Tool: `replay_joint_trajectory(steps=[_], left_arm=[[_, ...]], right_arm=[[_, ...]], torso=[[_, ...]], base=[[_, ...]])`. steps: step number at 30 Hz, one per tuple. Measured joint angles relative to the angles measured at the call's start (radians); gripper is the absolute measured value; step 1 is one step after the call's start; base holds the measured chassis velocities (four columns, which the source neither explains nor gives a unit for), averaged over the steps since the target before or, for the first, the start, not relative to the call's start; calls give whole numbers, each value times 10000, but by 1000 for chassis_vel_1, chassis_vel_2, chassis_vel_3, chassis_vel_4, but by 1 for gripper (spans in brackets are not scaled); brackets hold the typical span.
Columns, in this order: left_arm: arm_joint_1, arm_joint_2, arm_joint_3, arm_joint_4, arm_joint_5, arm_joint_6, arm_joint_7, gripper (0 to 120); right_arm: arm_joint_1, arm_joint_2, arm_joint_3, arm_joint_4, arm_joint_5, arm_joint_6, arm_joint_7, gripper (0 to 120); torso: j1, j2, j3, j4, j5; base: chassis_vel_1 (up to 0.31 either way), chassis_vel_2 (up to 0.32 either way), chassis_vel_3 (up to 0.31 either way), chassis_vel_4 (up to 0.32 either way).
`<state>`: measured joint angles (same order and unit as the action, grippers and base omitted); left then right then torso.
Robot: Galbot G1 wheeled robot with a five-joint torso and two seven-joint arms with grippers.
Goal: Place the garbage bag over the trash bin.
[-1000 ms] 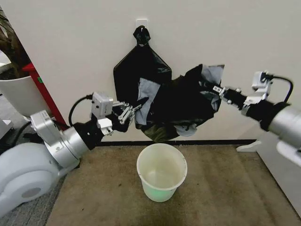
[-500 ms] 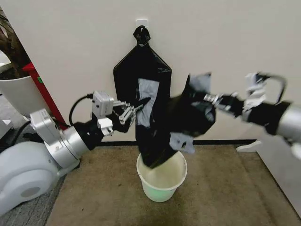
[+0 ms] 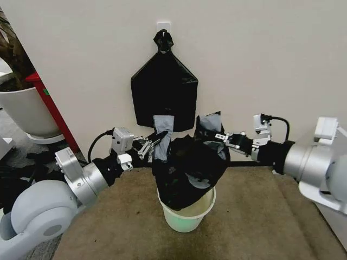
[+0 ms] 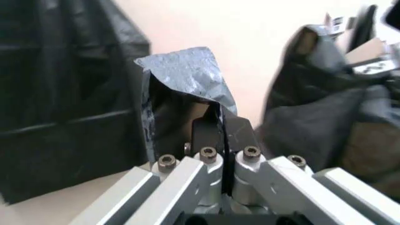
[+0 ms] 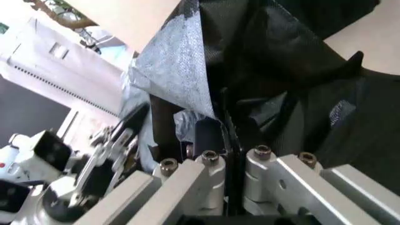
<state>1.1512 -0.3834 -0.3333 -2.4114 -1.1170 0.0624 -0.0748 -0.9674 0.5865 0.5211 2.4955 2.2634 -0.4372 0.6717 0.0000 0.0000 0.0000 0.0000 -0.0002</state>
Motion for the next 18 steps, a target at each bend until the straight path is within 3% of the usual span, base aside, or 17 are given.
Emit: replay_joint_trajectory(steps=[10, 13, 18], left_arm=[[1137, -605, 172, 1205, 1273, -126, -14, 0], [1204, -834, 291, 1643, 1653, -185, 84, 0], [1272, -986, 361, 1468, 1970, -204, 114, 0]], right_arm=[[535, 1650, -3049, -452, -1917, 192, 412, 0], [560, 2068, -3541, -1009, -2444, 189, 418, 0], [735, 2595, -4023, -1247, -2771, 389, 546, 0]], torso=[[0, 0, 0, 3, -1], [0, 0, 1, 2, -2], [0, 0, 0, -2, 0]], base=[[0, 0, 0, 0], [0, 0, 0, 0], [0, 0, 0, 0]])
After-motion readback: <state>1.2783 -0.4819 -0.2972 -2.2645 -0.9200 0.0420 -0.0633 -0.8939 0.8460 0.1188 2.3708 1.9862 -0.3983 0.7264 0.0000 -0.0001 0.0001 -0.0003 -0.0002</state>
